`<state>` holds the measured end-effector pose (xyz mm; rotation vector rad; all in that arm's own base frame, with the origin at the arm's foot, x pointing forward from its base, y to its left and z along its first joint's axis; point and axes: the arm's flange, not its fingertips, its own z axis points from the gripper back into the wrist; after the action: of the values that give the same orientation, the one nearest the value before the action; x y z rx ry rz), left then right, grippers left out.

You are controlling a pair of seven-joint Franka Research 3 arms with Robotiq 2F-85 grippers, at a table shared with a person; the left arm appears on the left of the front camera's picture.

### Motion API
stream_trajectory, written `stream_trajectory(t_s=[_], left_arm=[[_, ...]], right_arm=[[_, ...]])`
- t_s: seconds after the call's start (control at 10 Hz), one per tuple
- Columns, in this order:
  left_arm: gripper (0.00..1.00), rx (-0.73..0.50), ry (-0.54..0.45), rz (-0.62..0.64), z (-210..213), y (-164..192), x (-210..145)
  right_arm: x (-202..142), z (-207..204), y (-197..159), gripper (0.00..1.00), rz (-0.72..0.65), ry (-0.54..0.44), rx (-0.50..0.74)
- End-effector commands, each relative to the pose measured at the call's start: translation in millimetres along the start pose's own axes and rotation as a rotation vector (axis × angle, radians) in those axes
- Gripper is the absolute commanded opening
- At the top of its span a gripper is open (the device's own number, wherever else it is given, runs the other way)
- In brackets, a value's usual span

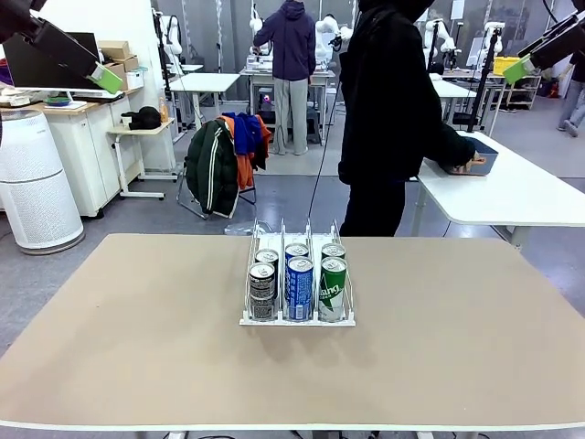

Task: Fill the beverage cans into the dispenser.
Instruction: Pick up the Pepsi coke handed by the human.

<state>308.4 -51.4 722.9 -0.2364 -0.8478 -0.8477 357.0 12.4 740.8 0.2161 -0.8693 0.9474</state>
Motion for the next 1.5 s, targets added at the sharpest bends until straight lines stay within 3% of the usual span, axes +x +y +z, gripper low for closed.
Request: stream_trajectory(t_s=[0.0, 1.4], left_arm=[[1.0, -0.002, 0.003, 0.008, -1.0, 1.2, -1.2], [1.0, -0.002, 0.003, 0.008, -1.0, 1.2, -1.2]], right_arm=[[-0.1, -0.3, 0.1, 1.0, -0.001, -0.001, 0.0], [-0.1, -0.3, 0.1, 1.0, -0.001, -0.001, 0.0]])
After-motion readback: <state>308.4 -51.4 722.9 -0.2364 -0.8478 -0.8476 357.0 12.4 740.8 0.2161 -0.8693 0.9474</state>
